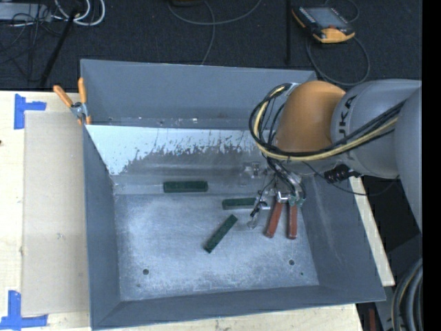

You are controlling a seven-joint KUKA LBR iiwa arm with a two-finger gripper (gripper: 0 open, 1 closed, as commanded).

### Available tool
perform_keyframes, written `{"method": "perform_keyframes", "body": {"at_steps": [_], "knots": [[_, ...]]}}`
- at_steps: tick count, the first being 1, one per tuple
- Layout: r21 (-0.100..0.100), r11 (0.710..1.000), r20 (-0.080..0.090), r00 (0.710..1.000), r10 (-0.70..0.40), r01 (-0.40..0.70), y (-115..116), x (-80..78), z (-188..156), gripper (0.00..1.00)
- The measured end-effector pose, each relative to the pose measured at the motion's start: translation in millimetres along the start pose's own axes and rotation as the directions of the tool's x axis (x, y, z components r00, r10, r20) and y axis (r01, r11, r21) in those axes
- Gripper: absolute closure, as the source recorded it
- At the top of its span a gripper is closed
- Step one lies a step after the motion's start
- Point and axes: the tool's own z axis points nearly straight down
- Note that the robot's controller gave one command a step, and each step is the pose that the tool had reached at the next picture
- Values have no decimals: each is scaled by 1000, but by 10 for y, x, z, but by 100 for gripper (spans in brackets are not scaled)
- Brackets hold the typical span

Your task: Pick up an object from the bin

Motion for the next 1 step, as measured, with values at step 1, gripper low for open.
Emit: {"method": "perform_keyframes", "body": {"at_steps": [1], "knots": [[0,999,0,999,53,-53,-175,-93,-76,0]]}}
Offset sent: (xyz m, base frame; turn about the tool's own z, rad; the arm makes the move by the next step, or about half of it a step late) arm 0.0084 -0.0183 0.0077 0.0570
